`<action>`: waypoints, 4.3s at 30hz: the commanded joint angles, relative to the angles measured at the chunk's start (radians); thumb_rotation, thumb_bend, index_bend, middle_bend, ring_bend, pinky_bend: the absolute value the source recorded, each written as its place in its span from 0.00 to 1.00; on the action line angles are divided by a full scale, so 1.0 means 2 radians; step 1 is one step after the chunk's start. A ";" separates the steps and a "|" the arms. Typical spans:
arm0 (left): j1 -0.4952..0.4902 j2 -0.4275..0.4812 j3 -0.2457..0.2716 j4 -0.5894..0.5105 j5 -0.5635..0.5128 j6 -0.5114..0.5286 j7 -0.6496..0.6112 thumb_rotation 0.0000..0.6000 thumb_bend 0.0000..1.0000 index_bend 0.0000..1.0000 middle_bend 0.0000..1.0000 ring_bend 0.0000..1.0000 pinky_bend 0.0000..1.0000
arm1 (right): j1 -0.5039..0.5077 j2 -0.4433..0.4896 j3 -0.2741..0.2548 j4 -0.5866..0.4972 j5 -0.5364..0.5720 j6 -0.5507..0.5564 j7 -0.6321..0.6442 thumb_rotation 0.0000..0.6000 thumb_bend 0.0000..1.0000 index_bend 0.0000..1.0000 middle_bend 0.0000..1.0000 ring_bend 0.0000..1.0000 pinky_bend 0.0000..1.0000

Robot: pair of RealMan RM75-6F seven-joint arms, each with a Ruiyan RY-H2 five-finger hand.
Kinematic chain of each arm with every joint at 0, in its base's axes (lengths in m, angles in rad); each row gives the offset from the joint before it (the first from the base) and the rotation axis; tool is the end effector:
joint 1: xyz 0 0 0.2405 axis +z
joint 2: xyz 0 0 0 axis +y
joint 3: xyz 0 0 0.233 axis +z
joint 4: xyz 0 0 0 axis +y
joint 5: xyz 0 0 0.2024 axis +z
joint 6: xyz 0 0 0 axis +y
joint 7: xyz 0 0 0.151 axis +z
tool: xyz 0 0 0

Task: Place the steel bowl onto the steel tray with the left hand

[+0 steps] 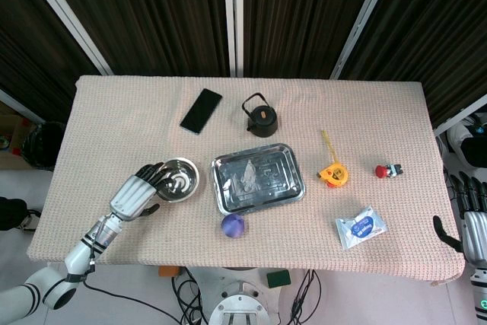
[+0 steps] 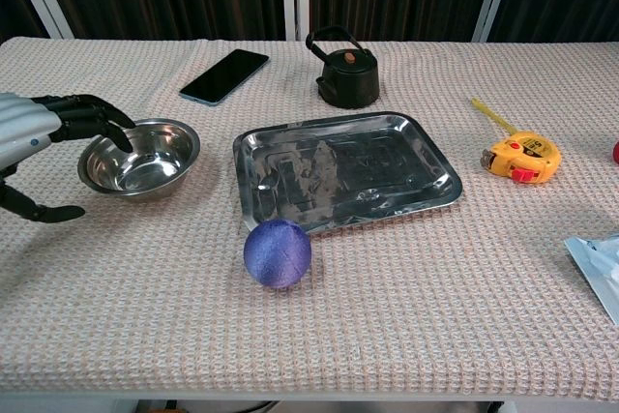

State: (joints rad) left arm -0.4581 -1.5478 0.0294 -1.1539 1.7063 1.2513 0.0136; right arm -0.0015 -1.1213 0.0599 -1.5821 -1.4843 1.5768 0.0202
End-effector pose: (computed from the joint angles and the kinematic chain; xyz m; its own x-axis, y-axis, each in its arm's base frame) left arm -0.2290 0.2635 0.0075 0.5555 0.0986 0.8257 0.7317 -0.5296 -0.4291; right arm -0.3033 -0.1618 0.1733 0.4056 0.0669 0.9116 -0.9126 0.0856 0.3997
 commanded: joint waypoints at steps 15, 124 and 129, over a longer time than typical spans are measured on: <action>-0.016 -0.024 0.001 0.023 -0.003 -0.009 0.012 1.00 0.25 0.39 0.16 0.09 0.23 | -0.003 -0.007 0.008 0.016 0.004 0.003 0.012 1.00 0.35 0.00 0.00 0.00 0.00; 0.102 0.134 0.032 -0.097 -0.158 0.136 -0.012 1.00 0.17 0.09 0.10 0.06 0.17 | -0.008 -0.040 0.017 0.101 0.027 -0.024 0.046 1.00 0.32 0.00 0.00 0.00 0.00; 0.149 0.139 0.044 -0.085 -0.145 0.177 -0.029 1.00 0.16 0.09 0.10 0.06 0.17 | -0.006 -0.047 0.013 0.106 0.025 -0.030 0.030 1.00 0.31 0.00 0.00 0.00 0.00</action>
